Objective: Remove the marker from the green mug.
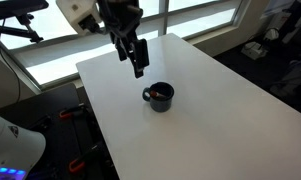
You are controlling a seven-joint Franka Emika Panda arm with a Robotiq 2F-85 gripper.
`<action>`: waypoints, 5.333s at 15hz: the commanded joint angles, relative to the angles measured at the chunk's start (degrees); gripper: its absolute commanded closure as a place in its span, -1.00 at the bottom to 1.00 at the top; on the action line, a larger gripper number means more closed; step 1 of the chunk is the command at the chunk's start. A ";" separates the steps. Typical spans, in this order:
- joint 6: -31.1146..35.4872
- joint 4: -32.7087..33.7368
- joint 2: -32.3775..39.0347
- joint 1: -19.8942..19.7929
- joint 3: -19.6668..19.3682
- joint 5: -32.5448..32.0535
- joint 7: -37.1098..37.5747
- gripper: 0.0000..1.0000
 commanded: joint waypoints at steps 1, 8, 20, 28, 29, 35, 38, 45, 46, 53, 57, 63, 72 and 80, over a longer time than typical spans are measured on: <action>5.47 1.32 6.16 0.68 -0.04 1.13 -1.87 -1.00; 15.37 6.12 20.43 0.73 0.22 2.40 -3.20 -1.00; 13.98 20.44 35.32 -0.32 2.75 8.32 -4.13 -1.00; 5.42 27.44 42.00 -0.42 2.02 6.17 0.64 -0.79; 4.59 28.04 42.43 -0.60 2.07 6.42 0.69 -0.81; -0.01 30.43 44.56 -1.31 2.00 6.80 1.30 -0.62; -1.81 31.02 45.79 -1.80 1.89 7.02 1.45 -0.62; -7.05 32.83 48.19 -3.06 1.96 8.34 2.09 -0.33; -7.66 33.07 48.46 -3.19 1.89 8.28 2.26 -0.24; -10.00 34.12 49.84 -3.46 1.74 8.11 3.41 -0.69; -11.24 35.18 50.01 -2.34 1.50 6.70 6.06 -0.37; -12.04 35.07 48.22 0.62 1.91 3.78 9.39 -0.57; -14.12 35.48 48.26 2.70 2.06 2.45 11.32 -0.42; -15.32 35.51 48.51 2.48 1.98 2.58 11.11 0.12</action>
